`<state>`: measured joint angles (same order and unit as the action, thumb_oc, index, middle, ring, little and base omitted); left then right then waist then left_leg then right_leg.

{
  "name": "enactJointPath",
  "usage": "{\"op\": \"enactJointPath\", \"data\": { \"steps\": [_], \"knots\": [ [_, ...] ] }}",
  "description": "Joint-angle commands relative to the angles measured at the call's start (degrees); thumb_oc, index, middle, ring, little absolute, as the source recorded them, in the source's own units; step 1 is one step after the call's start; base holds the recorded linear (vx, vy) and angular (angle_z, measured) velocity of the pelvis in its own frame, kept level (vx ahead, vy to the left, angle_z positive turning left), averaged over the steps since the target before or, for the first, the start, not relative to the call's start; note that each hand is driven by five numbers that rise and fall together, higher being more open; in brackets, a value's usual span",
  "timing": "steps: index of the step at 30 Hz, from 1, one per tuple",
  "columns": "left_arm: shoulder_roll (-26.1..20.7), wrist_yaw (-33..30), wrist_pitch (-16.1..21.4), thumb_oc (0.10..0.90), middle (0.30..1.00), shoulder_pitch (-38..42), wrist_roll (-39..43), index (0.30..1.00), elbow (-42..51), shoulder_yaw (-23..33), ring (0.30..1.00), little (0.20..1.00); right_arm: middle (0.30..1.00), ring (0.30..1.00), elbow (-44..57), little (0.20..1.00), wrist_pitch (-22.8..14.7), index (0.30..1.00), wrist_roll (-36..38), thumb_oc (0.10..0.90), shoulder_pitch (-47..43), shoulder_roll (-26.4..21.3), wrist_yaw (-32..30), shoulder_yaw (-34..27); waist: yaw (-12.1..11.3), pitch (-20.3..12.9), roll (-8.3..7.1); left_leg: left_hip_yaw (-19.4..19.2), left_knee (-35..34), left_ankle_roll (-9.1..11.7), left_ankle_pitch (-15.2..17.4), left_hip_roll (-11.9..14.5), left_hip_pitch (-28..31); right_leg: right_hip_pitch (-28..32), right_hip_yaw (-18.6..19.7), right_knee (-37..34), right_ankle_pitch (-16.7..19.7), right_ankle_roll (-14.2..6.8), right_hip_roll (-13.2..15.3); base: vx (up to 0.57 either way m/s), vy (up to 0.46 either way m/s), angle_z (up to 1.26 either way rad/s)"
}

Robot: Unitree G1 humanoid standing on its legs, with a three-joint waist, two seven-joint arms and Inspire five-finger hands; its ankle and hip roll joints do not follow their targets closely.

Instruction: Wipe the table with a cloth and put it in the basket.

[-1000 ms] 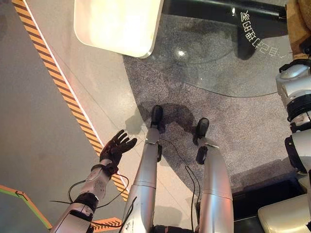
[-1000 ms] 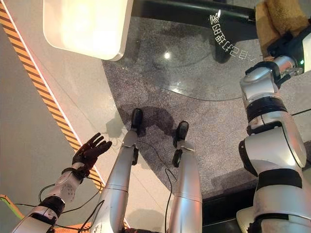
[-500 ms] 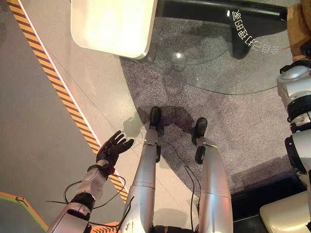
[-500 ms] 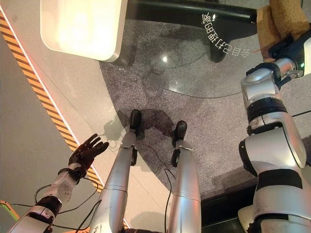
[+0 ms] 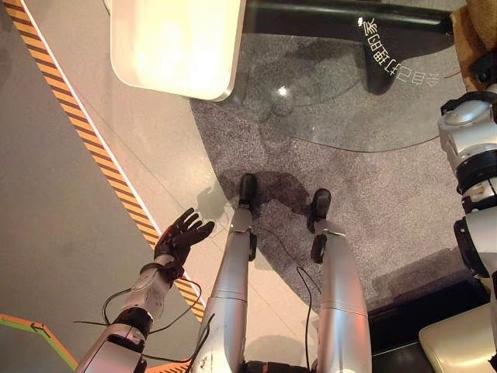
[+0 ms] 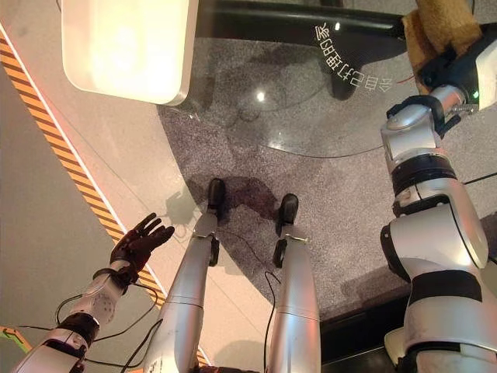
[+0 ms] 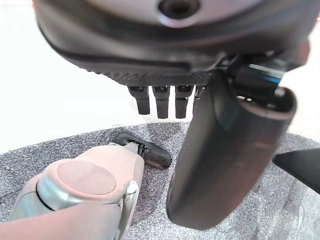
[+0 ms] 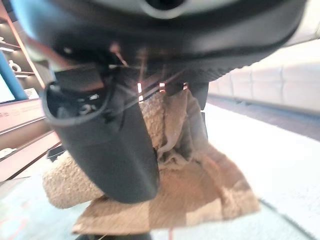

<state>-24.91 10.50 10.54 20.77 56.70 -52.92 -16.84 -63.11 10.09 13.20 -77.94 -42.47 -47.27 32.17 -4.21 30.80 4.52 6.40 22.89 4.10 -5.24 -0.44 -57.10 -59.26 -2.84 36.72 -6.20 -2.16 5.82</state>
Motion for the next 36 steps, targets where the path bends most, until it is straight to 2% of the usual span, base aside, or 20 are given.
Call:
{"op": "enactJointPath", "data": {
  "steps": [1, 9, 17, 18, 19, 20, 21, 22, 23, 24, 26, 27, 28, 29, 30, 31, 32, 35, 36],
  "knots": [
    [1.3, -0.7, 1.9, 0.8, 0.9, -2.4, 0.2, 0.9, -1.9, 1.9, 0.9, 0.9, 0.3, 0.3, 10.2, 0.2, -5.4, 0.3, -7.4, 0.1, -5.5, -5.5, -0.2, 5.3, -0.8, -1.0, 0.91, -4.6, 5.4, -4.4, 8.3, -3.2, 1.5, 2.5, -4.5, -5.0, 1.1, 3.1, -3.6, 0.0, 0.0, 0.0],
    [2.5, -0.3, 3.0, 0.8, 0.9, -2.9, -0.6, 0.9, -2.2, 2.3, 0.9, 0.9, 0.3, 0.3, 18.0, 0.2, -6.1, 0.3, -12.9, 0.1, -5.0, -2.8, 4.5, 6.8, -1.0, -1.0, 1.08, -4.9, 5.3, -4.4, 8.2, -3.3, 1.6, 2.5, -4.8, -4.8, 0.6, 3.3, -3.5, 0.0, 0.0, 0.0],
    [4.3, -0.3, 4.2, 0.8, 0.9, -3.7, -1.6, 0.9, -2.1, 2.7, 0.9, 0.9, 0.3, 0.3, 26.9, 0.2, -3.9, 0.3, -16.7, 0.1, -1.6, 0.0, 9.5, 6.0, -0.9, -1.0, 1.18, -5.4, 5.2, -4.3, 8.0, -3.4, 1.5, 2.3, -4.8, -4.6, 0.1, 3.5, -3.6, -0.01, 0.003, 0.0],
    [4.4, -0.2, 4.4, 0.8, 0.9, -3.3, -1.7, 0.9, -2.2, 2.9, 0.9, 0.9, 0.3, 0.3, 27.6, 0.2, -3.7, 0.3, -17.2, 0.1, -1.7, 0.2, 10.0, 5.7, -0.8, -1.0, 1.2, -5.7, 4.5, -4.6, 5.9, -3.3, 0.2, 1.2, -5.3, -5.5, 2.1, 3.9, -3.5, 0.0, 0.0, 0.0],
    [4.6, -0.2, 4.4, 0.8, 0.9, -3.7, -1.7, 0.9, -2.2, 2.7, 0.9, 0.9, 0.3, 0.3, 27.7, 0.2, -3.7, 0.3, -17.3, 0.1, -1.1, 0.4, 10.3, 5.8, -0.8, -1.0, 1.21, -5.4, 5.1, -4.3, 7.9, -3.4, 1.5, 2.2, -4.8, -4.6, 0.2, 3.6, -3.7, -0.06, 0.023, 0.01],
    [4.8, -0.4, 4.6, 0.8, 0.9, -3.3, -2.0, 0.9, -2.2, 3.0, 0.9, 0.9, 0.3, 0.3, 28.9, 0.2, -3.0, 0.3, -17.7, 0.1, -0.9, 0.7, 11.2, 5.5, -0.7, -1.0, 1.18, -5.8, 4.5, -4.6, 5.9, -3.3, 0.3, 1.2, -5.3, -5.5, 2.0, 4.0, -3.6, 0.07, 0.0, 0.03],
    [5.0, -0.5, 4.7, 0.8, 0.9, -3.7, -2.0, 0.9, -2.3, 2.8, 0.9, 0.9, 0.3, 0.3, 29.2, 0.2, -2.9, 0.3, -17.8, 0.1, -0.3, 0.8, 11.5, 5.6, -0.7, -1.0, 1.16, -5.6, 5.0, -4.3, 7.9, -3.4, 1.6, 2.3, -4.8, -4.7, 0.1, 3.6, -3.8, -0.06, 0.023, 0.07],
    [5.1, -0.6, 4.9, 0.8, 0.9, -3.4, -1.9, 0.9, -2.1, 3.0, 0.9, 0.9, 0.3, 0.3, 30.0, 0.2, -2.6, 0.3, -18.2, 0.1, 0.0, 1.0, 12.1, 5.3, -0.7, -1.0, 1.16, -5.9, 4.4, -4.6, 5.8, -3.3, 0.3, 1.2, -5.2, -5.5, 2.0, 4.0, -3.7, 0.07, -0.001, 0.06],
    [5.2, -0.7, 4.9, 0.8, 0.9, -3.8, -2.0, 0.9, -2.1, 2.8, 0.9, 0.9, 0.3, 0.3, 30.4, 0.2, -2.4, 0.3, -18.4, 0.1, 0.9, 1.2, 12.3, 5.4, -0.6, -1.0, 1.16, -5.7, 5.0, -4.4, 7.8, -3.3, 1.5, 2.2, -4.7, -4.5, 0.1, 3.6, -3.8, -0.06, 0.017, 0.04],
    [5.1, -0.8, 4.9, 0.8, 0.9, -3.4, -2.0, 0.9, -2.0, 3.0, 0.9, 0.9, 0.3, 0.3, 30.7, 0.2, -2.3, 0.3, -18.5, 0.1, 0.7, 1.1, 12.4, 5.3, -0.6, -1.0, 1.15, -6.0, 4.4, -4.6, 5.8, -3.3, 0.2, 1.1, -5.2, -5.4, 2.0, 4.0, -3.7, 0.0, 0.0, 0.0],
    [5.2, -0.9, 5.1, 0.8, 0.9, -3.5, -2.0, 0.9, -1.9, 3.2, 0.9, 0.9, 0.3, 0.3, 31.9, 0.2, -2.2, 0.3, -18.3, 0.1, 2.3, 1.4, 13.2, 4.7, -0.4, -1.0, 1.11, -6.0, 4.7, -4.6, 5.9, -3.2, 0.0, 0.9, -5.1, -5.0, 1.9, 4.0, -3.7, 0.01, 0.006, -0.02],
    [5.3, -0.8, 5.1, 0.8, 0.9, -3.9, -2.0, 0.9, -2.0, 3.1, 0.9, 0.9, 0.3, 0.3, 32.1, 0.2, -2.2, 0.3, -18.3, 0.1, 2.9, 1.6, 13.4, 4.8, -0.4, -1.0, 1.1, -5.8, 5.4, -4.4, 7.9, -3.2, 1.2, 1.9, -4.6, -4.1, -0.1, 3.6, -3.8, 0.07, -0.003, -0.02],
    [5.4, -1.0, 5.1, 0.8, 0.9, -3.8, -2.0, 0.9, -2.0, 3.2, 0.9, 0.9, 0.3, 0.3, 32.4, 0.2, -2.0, 0.3, -18.6, 0.1, 3.6, 1.9, 13.8, 4.5, -0.3, -1.0, 1.07, -5.9, 5.4, -4.4, 7.9, -3.3, 1.3, 1.9, -4.6, -4.1, -0.1, 3.6, -3.9, 0.0, 0.0, 0.0],
    [5.5, -1.1, 5.1, 0.8, 0.9, -3.3, -2.1, 0.9, -1.9, 3.5, 0.9, 0.9, 0.3, 0.3, 33.1, 0.2, -1.6, 0.3, -18.5, 0.1, 4.0, 2.2, 14.3, 4.3, -0.2, -1.0, 1.07, -6.2, 4.7, -4.6, 5.9, -3.2, 0.0, 0.8, -5.0, -4.9, 1.8, 4.0, -3.8, -0.06, 0.021, -0.01],
    [5.6, -1.3, 5.1, 0.8, 0.9, -3.2, -2.2, 0.9, -1.8, 3.6, 0.9, 0.9, 0.3, 0.3, 33.5, 0.2, -1.4, 0.3, -18.6, 0.1, 4.6, 2.3, 14.7, 4.0, -0.2, -1.0, 1.06, -6.2, 4.8, -4.6, 5.9, -3.2, -0.1, 0.7, -5.0, -4.8, 1.7, 4.0, -3.8, 0.0, 0.0, 0.0],
    [5.7, -1.3, 5.0, 0.8, 0.9, -3.7, -2.2, 0.9, -1.9, 3.4, 0.9, 0.9, 0.3, 0.3, 33.5, 0.2, -1.4, 0.3, -18.6, 0.1, 5.2, 2.5, 14.8, 4.1, -0.2, -1.0, 1.04, -6.0, 5.5, -4.4, 7.9, -3.2, 1.2, 1.8, -4.5, -3.8, -0.2, 3.6, -3.9, 0.0, 0.0, 0.0],
    [5.6, -1.4, 5.1, 0.8, 0.9, -3.1, -2.2, 0.9, -1.9, 3.7, 0.9, 0.9, 0.3, 0.3, 34.1, 0.2, -1.5, 0.3, -18.5, 0.1, 5.9, 2.7, 15.2, 3.7, -0.1, -1.0, 1.0, -6.3, 5.0, -4.7, 6.0, -3.1, -0.3, 0.5, -5.0, -4.6, 1.7, 4.0, -3.8, 0.0, 0.0, 0.0],
    [5.8, -2.0, 4.9, 0.8, 0.9, -3.0, -2.3, 0.9, -1.6, 3.9, 0.9, 0.9, 0.3, 0.3, 35.6, 0.2, -1.9, 0.3, -19.1, 0.1, 8.3, 3.0, 16.5, 2.9, 0.2, -1.0, 0.92, -6.4, 4.9, -4.7, 5.9, -3.0, -0.5, 0.3, -5.0, -4.5, 1.7, 4.0, -3.8, 0.0, -0.003, 0.0],
    [5.9, -2.0, 4.9, 0.8, 0.9, -3.5, -2.3, 0.9, -1.7, 3.8, 0.9, 0.9, 0.3, 0.3, 35.7, 0.2, -1.9, 0.3, -19.0, 0.1, 8.9, 3.2, 16.6, 3.0, 0.2, -1.0, 0.89, -6.2, 5.5, -4.4, 7.9, -3.1, 0.8, 1.4, -4.5, -3.6, -0.2, 3.6, -3.9, 0.0, 0.0, 0.0]
  ]
}}
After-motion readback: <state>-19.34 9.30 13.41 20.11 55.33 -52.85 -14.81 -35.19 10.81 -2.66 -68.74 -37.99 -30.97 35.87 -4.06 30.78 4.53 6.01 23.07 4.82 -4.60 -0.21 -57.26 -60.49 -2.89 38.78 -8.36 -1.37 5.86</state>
